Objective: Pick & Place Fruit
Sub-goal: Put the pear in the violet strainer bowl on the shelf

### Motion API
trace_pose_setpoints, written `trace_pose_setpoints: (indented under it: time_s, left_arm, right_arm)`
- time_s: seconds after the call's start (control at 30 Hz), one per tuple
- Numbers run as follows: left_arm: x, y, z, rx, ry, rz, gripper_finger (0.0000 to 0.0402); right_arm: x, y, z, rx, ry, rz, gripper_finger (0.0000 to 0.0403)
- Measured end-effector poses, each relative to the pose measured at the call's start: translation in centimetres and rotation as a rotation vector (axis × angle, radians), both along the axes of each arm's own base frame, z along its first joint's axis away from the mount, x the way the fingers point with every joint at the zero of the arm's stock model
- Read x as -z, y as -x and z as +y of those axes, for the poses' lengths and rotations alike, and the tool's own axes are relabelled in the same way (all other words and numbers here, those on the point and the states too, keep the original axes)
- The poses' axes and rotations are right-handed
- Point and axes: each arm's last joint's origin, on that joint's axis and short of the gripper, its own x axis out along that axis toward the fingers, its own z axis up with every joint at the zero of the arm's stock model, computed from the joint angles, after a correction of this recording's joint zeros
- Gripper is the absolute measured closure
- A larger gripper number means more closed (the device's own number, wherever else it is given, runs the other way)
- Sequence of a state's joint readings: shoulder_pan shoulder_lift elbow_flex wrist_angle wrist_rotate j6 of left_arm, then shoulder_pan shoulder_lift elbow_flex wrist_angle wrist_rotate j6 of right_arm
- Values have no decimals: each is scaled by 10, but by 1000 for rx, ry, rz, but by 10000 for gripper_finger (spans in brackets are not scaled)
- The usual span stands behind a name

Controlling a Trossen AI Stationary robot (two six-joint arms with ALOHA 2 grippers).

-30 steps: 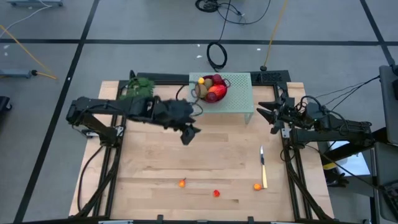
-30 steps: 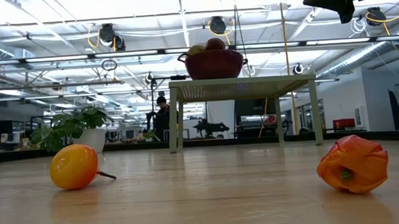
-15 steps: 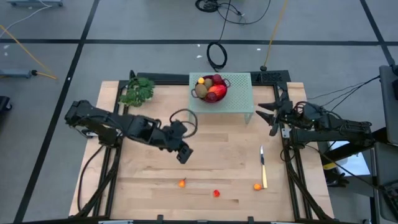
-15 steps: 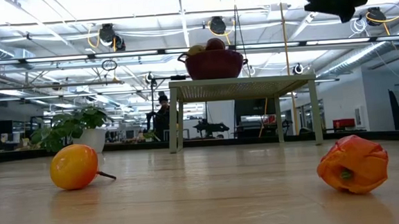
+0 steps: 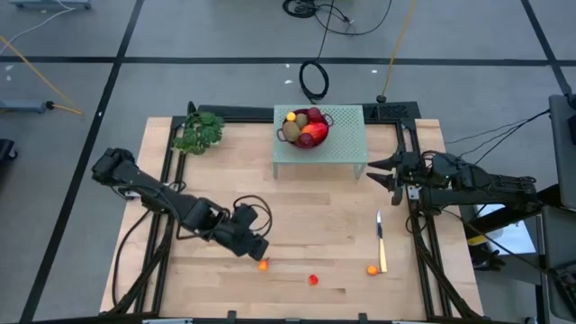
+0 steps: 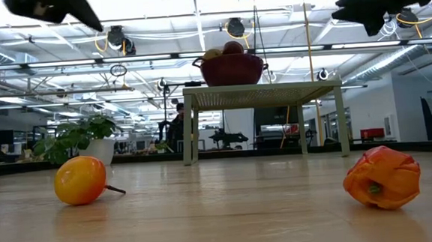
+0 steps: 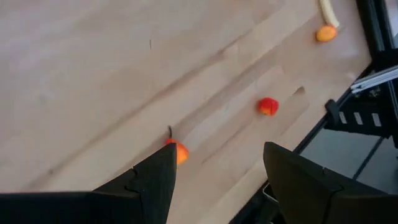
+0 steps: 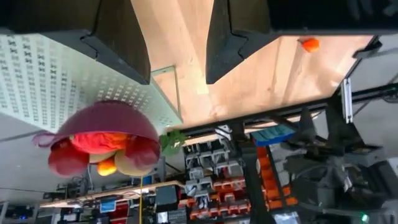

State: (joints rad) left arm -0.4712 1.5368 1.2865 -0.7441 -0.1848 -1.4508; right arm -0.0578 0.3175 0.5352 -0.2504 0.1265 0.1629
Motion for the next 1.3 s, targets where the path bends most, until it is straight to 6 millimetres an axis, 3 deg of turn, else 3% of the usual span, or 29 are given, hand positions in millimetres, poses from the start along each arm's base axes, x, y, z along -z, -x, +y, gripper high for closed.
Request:
trace_pose_setpoints:
  time_s: [0.37,0.6,0.9,1.3]
  left_arm:
    - [21,8,-21,-89,91,25,160]
    - [37,-1,-28,-86,118,68,161]
    - [57,-11,-34,-103,144,121,161]
    - [107,-31,-50,-120,245,257,160]
  right_arm:
    - [24,15,1,4,-55,-110,252]
    - [39,26,2,1,-55,-181,252]
    - [43,24,1,2,-69,-159,252]
    - [43,24,1,2,-71,-158,252]
